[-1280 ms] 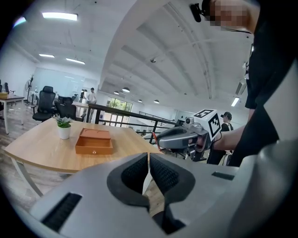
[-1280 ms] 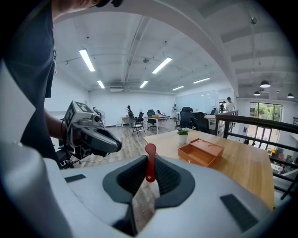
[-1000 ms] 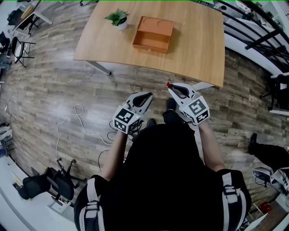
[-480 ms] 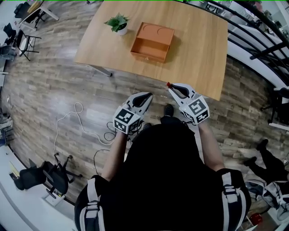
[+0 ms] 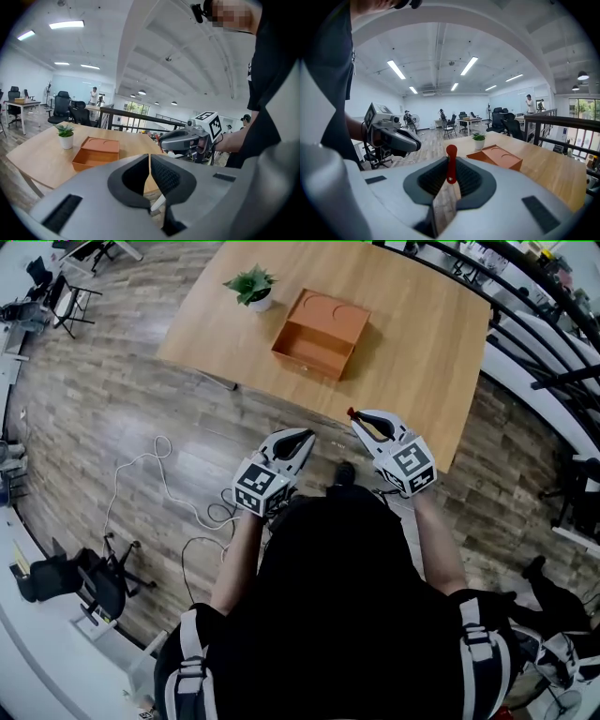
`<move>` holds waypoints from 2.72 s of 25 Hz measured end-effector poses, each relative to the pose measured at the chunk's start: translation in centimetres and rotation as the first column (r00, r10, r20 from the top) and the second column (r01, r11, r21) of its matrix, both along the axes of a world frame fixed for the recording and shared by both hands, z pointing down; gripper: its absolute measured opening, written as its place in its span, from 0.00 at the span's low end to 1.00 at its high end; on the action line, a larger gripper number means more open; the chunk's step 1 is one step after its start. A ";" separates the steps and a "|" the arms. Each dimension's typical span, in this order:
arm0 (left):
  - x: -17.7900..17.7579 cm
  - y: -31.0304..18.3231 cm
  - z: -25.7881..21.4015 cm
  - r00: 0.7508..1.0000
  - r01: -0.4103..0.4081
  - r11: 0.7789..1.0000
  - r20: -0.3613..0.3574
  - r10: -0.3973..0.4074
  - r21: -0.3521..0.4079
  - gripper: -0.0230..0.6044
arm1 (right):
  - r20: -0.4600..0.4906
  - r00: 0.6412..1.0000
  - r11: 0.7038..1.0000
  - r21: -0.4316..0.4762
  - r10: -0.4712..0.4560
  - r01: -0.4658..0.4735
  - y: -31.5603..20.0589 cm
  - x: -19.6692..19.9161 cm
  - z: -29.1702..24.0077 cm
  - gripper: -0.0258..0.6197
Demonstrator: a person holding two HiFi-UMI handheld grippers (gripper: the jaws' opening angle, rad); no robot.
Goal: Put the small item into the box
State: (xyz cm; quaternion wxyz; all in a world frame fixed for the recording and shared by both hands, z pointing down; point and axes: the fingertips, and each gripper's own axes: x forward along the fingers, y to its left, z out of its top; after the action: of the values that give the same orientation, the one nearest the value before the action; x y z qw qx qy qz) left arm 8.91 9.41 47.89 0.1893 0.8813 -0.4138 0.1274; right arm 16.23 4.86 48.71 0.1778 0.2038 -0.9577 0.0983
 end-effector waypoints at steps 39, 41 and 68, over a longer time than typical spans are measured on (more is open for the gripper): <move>-4.4 -12.2 0.9 0.998 -0.058 0.998 -0.009 0.058 0.005 0.08 | -0.048 0.998 0.999 -0.013 0.031 -0.032 -10.3 -4.0 1.8 0.14; -5.2 -13.6 0.8 0.997 -0.080 0.997 -0.012 0.080 0.006 0.08 | -0.051 0.998 0.999 -0.013 0.048 -0.048 -11.2 -4.9 1.7 0.14; -15.1 -21.4 1.9 0.964 -0.265 0.964 -0.033 0.264 -0.002 0.08 | -0.109 0.968 0.973 -0.022 0.224 -0.228 -17.7 -14.4 3.7 0.14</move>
State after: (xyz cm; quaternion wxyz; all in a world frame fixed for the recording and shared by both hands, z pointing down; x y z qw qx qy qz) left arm -6.16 -11.95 49.83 0.1800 0.9300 -0.2890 0.1387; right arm 1.84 -12.84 52.40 0.2193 0.3135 -0.9156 0.1236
